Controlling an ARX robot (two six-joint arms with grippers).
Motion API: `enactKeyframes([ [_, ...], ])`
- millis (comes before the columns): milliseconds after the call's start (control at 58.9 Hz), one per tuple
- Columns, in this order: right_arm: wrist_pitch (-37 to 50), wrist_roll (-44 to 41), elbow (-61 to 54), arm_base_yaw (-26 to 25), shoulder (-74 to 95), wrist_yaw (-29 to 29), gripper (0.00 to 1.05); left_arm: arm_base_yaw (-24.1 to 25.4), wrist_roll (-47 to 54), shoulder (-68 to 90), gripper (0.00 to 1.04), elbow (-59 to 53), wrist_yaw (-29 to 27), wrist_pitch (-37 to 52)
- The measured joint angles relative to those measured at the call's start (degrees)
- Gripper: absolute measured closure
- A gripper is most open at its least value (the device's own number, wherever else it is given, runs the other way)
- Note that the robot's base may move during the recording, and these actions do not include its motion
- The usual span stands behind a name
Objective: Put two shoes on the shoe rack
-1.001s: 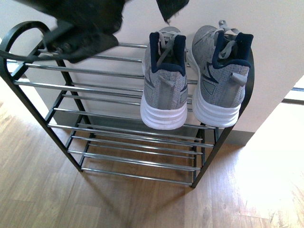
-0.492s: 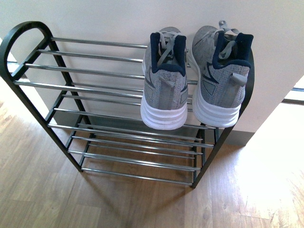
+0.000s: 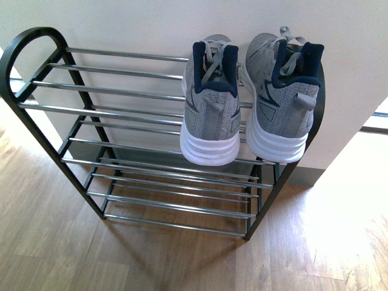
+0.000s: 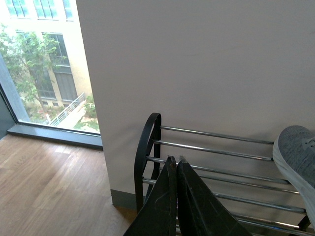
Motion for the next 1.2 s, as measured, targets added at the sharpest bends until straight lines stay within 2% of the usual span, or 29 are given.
enactKeyframes([
  [51,0.0,0.0,0.0,0.0,0.0,0.0,0.09,0.7,0.0,-1.5,1.04,-0.6,0.9,-1.0],
  [119,0.0,0.0,0.0,0.0,0.0,0.0,0.09,4.3,0.0,-3.7,1.04,-1.3,5.4,-2.5],
  [204,0.0,0.0,0.0,0.0,0.0,0.0,0.09,6.1,0.0,-5.9,1.04,-1.9,5.5,-4.1],
  [475,0.0,0.0,0.0,0.0,0.0,0.0,0.09,6.3,0.0,-11.3,1.04,-4.3,6.1,-6.2],
  [1205,0.0,0.0,0.0,0.0,0.0,0.0,0.09,6.3,0.0,-26.2,1.04,-4.3,6.1,-20.8],
])
